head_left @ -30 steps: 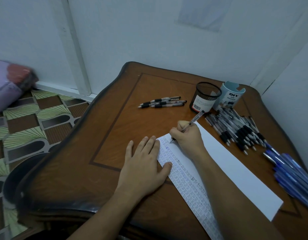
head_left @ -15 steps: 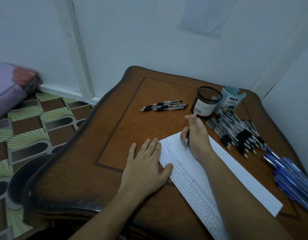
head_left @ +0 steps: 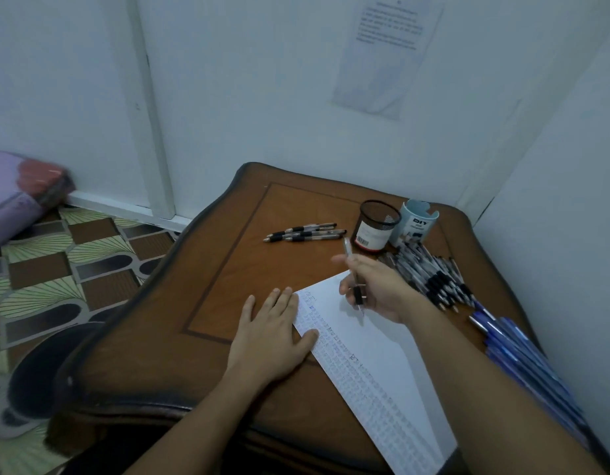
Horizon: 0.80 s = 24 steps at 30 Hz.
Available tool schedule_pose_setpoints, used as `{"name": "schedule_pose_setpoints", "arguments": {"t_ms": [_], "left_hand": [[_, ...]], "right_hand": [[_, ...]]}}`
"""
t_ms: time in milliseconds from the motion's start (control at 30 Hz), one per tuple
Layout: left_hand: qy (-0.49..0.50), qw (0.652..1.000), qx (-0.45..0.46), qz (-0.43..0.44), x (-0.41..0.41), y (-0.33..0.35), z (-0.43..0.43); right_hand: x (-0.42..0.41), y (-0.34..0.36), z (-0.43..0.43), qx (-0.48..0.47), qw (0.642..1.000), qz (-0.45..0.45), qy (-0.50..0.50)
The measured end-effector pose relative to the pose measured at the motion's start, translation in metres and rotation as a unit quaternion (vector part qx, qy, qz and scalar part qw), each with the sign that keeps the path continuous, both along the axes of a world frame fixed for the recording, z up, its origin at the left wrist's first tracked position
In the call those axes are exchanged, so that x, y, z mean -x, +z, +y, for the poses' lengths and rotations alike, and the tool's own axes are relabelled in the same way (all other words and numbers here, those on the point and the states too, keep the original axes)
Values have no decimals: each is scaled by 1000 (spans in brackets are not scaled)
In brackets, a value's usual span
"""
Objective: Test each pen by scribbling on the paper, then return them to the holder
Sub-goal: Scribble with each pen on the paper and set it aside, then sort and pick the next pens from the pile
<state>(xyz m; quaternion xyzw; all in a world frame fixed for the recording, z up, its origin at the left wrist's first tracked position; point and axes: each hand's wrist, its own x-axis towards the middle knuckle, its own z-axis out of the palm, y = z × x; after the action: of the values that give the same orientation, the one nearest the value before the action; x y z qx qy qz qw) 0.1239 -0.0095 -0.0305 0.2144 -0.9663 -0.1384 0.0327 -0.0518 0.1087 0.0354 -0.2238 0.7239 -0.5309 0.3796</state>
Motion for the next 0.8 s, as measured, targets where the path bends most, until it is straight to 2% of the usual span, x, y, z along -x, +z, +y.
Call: {"name": "schedule_pose_setpoints", "arguments": {"t_ms": [267, 467, 600, 800], "left_hand": [[-9, 999, -32, 24, -4, 5, 0], [14, 970, -190, 154, -23, 16, -18], [46, 979, -148, 129, -68, 26, -60], [146, 979, -93, 110, -160, 34, -127]], "right_hand": [[-34, -3, 7, -23, 999, 33, -2], [-49, 6, -4, -49, 996, 73, -11], [-74, 15, -38, -57, 992, 109, 26], [-138, 17, -125, -46, 977, 154, 138]]}}
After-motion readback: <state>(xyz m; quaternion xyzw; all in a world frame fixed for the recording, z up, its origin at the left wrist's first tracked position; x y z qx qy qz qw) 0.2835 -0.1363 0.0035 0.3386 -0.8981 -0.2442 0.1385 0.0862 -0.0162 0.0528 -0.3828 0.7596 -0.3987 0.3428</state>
